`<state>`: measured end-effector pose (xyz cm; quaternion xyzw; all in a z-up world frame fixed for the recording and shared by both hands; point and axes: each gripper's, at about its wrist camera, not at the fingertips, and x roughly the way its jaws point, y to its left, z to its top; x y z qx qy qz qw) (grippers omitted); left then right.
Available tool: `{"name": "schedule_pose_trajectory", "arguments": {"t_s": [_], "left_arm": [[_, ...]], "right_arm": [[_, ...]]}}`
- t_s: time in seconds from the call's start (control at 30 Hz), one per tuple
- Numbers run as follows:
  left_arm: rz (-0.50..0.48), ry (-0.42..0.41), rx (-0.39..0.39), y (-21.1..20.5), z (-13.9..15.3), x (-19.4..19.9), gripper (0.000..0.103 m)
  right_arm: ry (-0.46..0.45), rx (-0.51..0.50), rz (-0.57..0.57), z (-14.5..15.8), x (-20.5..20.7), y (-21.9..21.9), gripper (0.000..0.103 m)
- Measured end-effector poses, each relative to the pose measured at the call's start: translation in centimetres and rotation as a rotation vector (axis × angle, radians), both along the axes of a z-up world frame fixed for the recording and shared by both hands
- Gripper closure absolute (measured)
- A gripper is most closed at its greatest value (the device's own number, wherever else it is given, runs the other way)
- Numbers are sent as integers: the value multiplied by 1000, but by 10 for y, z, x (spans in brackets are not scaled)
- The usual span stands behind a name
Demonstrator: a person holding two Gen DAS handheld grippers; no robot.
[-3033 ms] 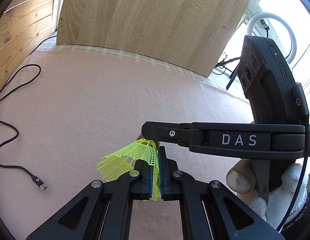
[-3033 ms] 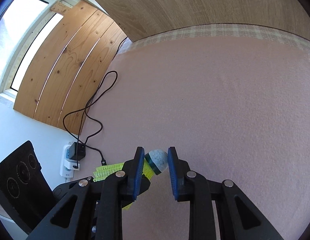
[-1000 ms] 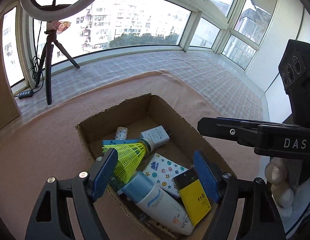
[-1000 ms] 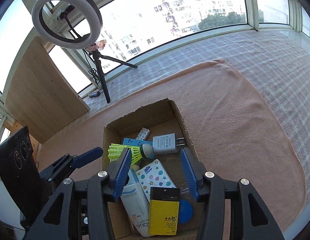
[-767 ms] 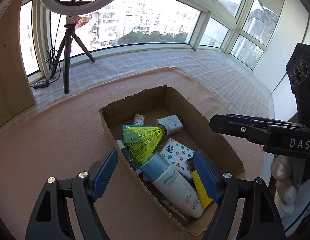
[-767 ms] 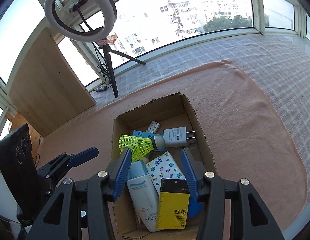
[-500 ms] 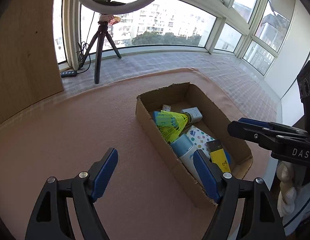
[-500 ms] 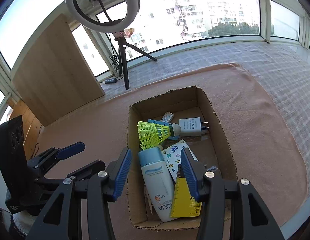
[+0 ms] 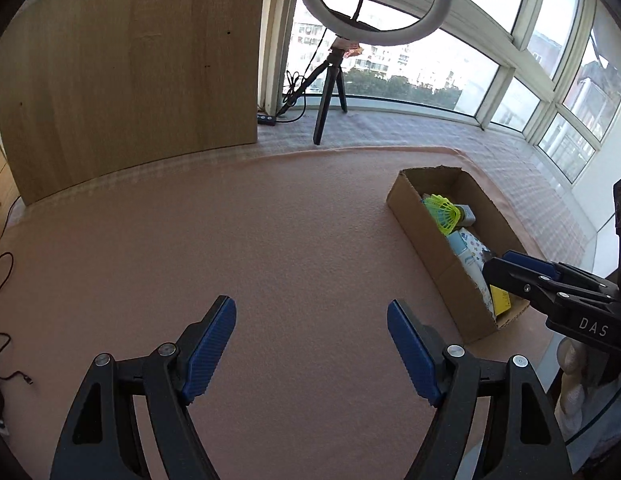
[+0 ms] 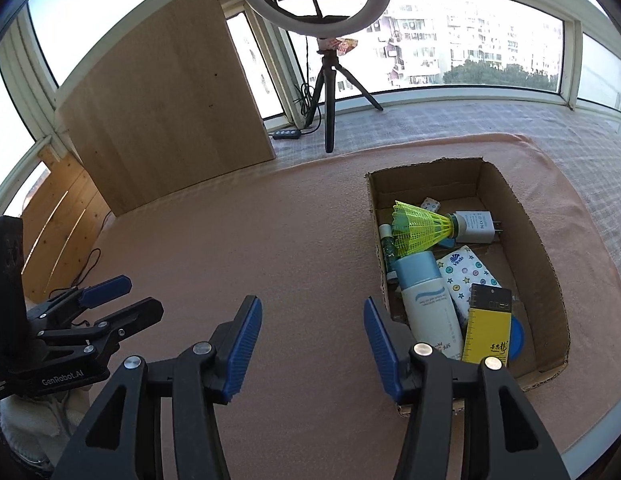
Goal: Organize objects
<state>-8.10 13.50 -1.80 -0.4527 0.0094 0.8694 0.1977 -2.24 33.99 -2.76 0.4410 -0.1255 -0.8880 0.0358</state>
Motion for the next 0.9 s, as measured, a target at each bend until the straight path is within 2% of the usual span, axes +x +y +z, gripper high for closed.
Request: {"name": "schedule_pose_trajectory", "arguments": {"t_s": [0.23, 0.47, 0.67, 0.9], "left_arm": [[151, 12, -12, -67, 1, 20, 20], [231, 0, -48, -116, -7, 40, 20], [268, -1, -58, -140, -10, 52, 20], [278, 4, -59, -147, -10, 55, 20]], "right_arm": [[9, 48, 51, -4, 7, -53, 54], [31, 100, 113, -1, 16, -100, 54], [45, 112, 142, 2, 21, -128, 53], [51, 116, 144, 2, 22, -146, 53]]}}
